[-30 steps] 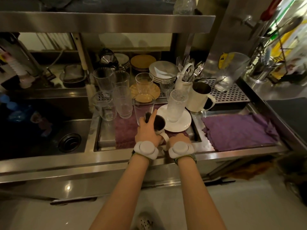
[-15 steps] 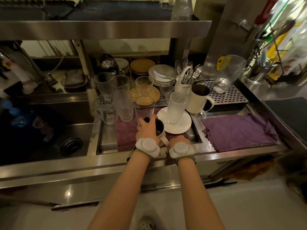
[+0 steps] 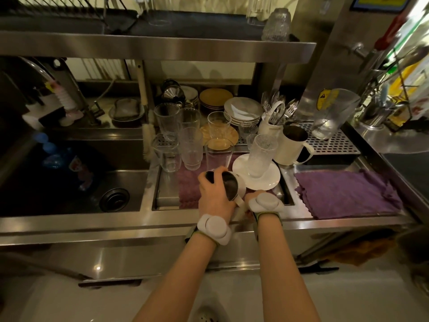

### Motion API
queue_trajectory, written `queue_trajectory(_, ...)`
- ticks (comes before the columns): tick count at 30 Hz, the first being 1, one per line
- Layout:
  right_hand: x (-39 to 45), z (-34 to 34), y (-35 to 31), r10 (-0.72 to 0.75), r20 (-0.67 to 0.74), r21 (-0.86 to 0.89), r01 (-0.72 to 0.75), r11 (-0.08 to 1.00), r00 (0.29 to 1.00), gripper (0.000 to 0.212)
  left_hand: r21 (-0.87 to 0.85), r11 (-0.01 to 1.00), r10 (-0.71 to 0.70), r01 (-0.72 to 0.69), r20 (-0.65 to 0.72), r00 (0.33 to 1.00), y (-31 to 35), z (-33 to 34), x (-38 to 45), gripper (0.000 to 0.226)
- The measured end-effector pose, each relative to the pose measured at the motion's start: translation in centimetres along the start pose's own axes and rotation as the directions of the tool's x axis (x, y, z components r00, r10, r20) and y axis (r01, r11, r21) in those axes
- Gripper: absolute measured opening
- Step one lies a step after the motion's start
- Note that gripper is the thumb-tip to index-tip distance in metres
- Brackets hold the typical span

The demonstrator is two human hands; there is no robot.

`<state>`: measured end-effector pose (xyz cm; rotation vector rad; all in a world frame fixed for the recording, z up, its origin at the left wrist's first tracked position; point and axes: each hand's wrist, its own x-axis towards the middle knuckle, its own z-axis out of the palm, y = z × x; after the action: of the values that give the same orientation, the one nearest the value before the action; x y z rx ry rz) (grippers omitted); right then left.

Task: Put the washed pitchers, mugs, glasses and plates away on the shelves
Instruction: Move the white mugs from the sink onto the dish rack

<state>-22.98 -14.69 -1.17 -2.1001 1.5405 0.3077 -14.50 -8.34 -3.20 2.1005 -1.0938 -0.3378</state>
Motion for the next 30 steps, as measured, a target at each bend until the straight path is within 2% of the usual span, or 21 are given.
queue_trajectory(2,-0.4,-0.2,-0.4,0.02,-0.053,-0.023,-0.021,1.0,0.998,0.033,-0.032,0.999,-0.017,0.017,-0.001,1.0,-0.5,-0.3,-0.3,0.072)
queue_trajectory(5,-0.8,-0.5,-1.0,0.022,-0.136,-0.072,-0.032,0.997,0.99,0.021,-0.004,1.0,-0.029,0.029,0.083,0.996,-1.1,-1.1,-0.7,0.081)
queue_trajectory(8,-0.5,-1.2,-1.8,0.116,-0.241,0.06,-0.104,0.993,0.964,0.022,0.057,0.998,-0.035,0.029,0.102,0.994,-1.4,-2.8,-0.6,0.079)
queue_trajectory(10,-0.3,-1.9,-2.3,0.225,-0.274,0.154,-0.188,0.97,0.935,0.035,0.071,0.997,0.025,-0.026,0.019,1.0,-1.2,-4.3,-0.4,0.062)
queue_trajectory(11,-0.4,-2.2,-2.6,0.233,-0.302,0.167,-0.189,0.968,0.924,0.037,0.049,0.997,0.057,-0.055,-0.042,0.998,-1.0,-5.0,-0.1,0.049)
queue_trajectory(14,-0.8,-3.0,-3.4,0.126,-0.362,0.111,-0.092,0.99,0.924,0.019,0.022,0.994,0.113,-0.111,-0.145,0.983,0.1,-7.4,1.1,0.022)
queue_trajectory(15,-1.1,-3.4,-3.9,0.096,-0.366,0.095,-0.065,0.993,0.926,0.016,0.067,0.991,0.126,-0.12,-0.108,0.986,0.5,-8.1,1.5,0.024)
queue_trajectory(17,-1.2,-4.2,-4.6,0.011,-0.381,0.034,0.002,0.999,0.925,0.016,0.187,0.976,0.104,-0.114,0.065,0.993,1.3,-9.0,2.5,0.039)
queue_trajectory(19,-1.7,-5.0,-5.6,-0.08,-0.414,-0.018,0.08,0.997,0.907,0.027,0.231,0.968,0.066,-0.1,0.15,0.987,1.7,-9.7,3.0,0.057)
queue_trajectory(23,-2.7,-6.0,-7.3,-0.199,-0.497,-0.065,0.192,0.979,0.845,0.023,0.147,0.989,-0.049,0.027,0.149,0.988,2.2,-10.6,3.6,0.09)
queue_trajectory(26,-3.3,-6.3,-8.6,-0.267,-0.531,-0.051,0.284,0.957,0.804,0.032,0.145,0.981,-0.15,0.131,0.133,0.98,2.2,-11.9,4.1,0.102)
queue_trajectory(28,-3.3,-6.8,-9.3,-0.291,-0.533,0.066,0.383,0.922,0.794,0.026,0.097,0.98,-0.184,0.174,0.109,0.977,2.0,-12.7,4.4,0.107)
queue_trajectory(30,-3.1,-7.3,-10.3,-0.285,-0.51,0.217,0.443,0.87,0.811,0.03,0.038,0.982,-0.187,0.185,0.053,0.981,1.5,-13.3,4.6,0.11)
